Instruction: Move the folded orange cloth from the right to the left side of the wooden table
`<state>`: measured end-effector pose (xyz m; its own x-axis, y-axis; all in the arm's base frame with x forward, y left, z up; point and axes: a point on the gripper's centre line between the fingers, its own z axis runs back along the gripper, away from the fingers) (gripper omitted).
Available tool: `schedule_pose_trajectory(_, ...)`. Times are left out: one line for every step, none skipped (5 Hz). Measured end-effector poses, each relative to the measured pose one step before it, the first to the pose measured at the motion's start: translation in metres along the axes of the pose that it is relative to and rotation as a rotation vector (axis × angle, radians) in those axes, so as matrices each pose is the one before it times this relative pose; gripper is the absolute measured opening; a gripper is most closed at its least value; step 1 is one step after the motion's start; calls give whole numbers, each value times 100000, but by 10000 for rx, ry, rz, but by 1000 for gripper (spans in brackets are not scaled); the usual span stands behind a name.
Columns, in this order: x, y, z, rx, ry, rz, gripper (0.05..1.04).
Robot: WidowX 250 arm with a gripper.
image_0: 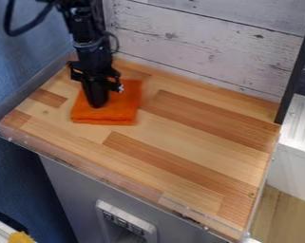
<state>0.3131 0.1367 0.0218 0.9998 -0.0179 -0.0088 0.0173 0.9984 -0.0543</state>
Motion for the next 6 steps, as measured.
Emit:
schedule_pose_trajectory(474, -124, 1223, 181, -57, 31, 492)
schedule_pose_trajectory(933, -1725, 788, 200, 54, -92, 791)
schedule_pose_trajectory(1284, -1478, 1707, 340, -187, -62, 1000)
schedule_pose_trajectory(1230, -1492, 1180, 125, -55, 33, 1003)
schedule_pose_trajectory(1557, -1312, 1975, 72, -217, 26, 999)
schedule_pose_trajectory(1091, -933, 743, -15, 35, 75, 999)
